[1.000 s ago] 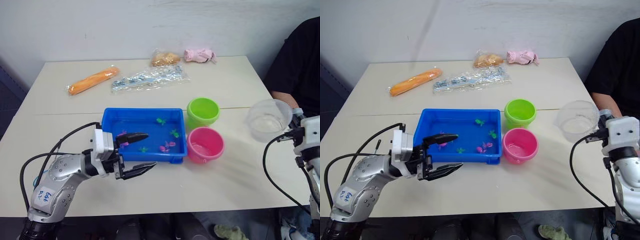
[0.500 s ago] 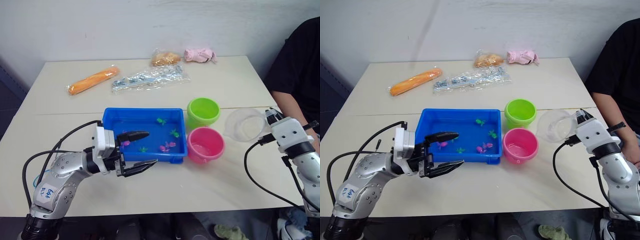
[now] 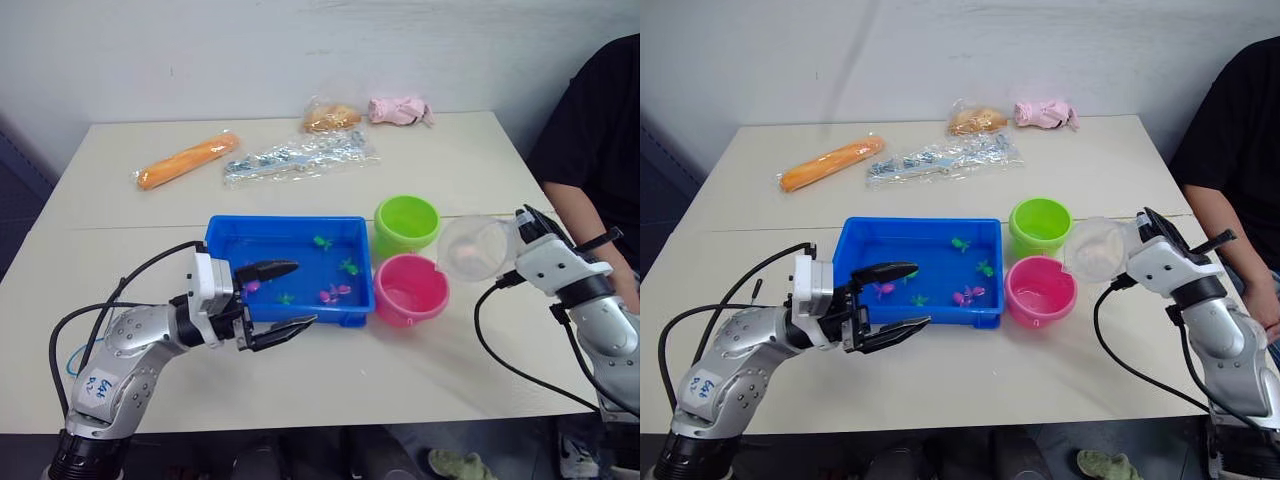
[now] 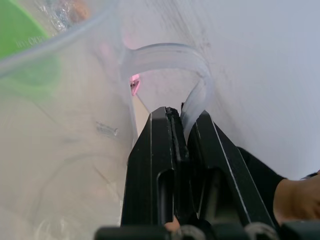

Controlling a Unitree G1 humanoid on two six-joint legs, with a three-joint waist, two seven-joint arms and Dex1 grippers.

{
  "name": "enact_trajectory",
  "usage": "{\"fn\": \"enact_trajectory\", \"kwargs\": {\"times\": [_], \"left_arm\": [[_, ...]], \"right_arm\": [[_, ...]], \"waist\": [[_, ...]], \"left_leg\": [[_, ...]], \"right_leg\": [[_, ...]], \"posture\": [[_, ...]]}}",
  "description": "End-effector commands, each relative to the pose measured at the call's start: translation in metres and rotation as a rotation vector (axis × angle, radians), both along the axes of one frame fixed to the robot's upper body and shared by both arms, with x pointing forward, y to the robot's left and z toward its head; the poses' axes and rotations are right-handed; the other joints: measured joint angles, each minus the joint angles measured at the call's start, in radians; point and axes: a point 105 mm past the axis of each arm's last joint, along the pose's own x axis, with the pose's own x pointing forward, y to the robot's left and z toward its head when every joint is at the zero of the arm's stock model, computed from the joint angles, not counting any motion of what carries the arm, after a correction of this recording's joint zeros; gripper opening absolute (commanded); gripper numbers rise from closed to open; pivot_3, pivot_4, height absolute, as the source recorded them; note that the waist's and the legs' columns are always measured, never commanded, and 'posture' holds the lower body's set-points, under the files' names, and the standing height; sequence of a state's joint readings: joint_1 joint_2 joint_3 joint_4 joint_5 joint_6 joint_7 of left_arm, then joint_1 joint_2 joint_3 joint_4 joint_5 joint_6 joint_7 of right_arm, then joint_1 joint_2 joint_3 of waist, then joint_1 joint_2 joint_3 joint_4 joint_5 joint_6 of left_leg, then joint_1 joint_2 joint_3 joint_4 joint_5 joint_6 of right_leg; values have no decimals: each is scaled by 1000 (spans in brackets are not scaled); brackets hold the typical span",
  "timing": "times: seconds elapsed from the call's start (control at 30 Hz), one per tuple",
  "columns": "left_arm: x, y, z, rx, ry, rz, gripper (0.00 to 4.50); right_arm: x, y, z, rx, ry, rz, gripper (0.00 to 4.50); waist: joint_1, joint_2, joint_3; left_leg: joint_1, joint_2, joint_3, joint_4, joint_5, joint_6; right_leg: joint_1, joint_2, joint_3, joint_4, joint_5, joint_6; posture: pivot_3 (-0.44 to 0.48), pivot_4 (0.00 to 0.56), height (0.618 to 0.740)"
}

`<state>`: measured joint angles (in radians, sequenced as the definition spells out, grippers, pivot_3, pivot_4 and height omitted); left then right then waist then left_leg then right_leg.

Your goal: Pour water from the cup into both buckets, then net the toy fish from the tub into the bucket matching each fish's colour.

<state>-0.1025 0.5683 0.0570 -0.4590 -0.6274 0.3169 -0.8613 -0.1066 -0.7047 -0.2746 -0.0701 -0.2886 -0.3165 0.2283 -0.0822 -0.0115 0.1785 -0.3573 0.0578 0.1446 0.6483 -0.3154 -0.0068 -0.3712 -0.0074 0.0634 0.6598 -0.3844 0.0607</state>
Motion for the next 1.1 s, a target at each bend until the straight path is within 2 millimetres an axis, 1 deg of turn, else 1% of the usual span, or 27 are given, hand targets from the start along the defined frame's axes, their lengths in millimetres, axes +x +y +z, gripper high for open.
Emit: {"fn": "enact_trajectory", "kwargs": {"times": [0.03,0.33,0.57,0.87,1.1], "left_arm": [[-3,-2,5,-4,-36,-1,4500],[-1,-2,6,-10,-45,10,4500],[0,-3,6,-15,-48,12,4500],[0,-1,5,-14,-45,17,4500],[1,1,6,-11,-49,28,4500]], "right_arm": [[-2,7,15,-63,-71,28,160],[3,15,18,-146,-99,52,160],[1,21,19,-232,-112,81,160],[-2,24,21,-272,-151,76,160],[-3,27,18,-295,-176,73,160]], "waist": [[0,0,0],[0,0,0],[-1,0,0],[-1,0,0],[-1,0,0]], "left_leg": [[0,0,0,0,0,0],[0,0,0,1,0,0],[0,0,0,1,0,0],[0,0,0,1,0,0],[0,0,0,1,0,0]], "right_leg": [[0,0,0,0,0,0],[0,0,0,1,0,0],[0,0,0,1,0,0],[0,0,0,1,0,0],[0,0,0,2,0,0]], "posture": [[0,150,740],[0,150,740],[0,150,740],[0,150,740],[0,150,740]]}}
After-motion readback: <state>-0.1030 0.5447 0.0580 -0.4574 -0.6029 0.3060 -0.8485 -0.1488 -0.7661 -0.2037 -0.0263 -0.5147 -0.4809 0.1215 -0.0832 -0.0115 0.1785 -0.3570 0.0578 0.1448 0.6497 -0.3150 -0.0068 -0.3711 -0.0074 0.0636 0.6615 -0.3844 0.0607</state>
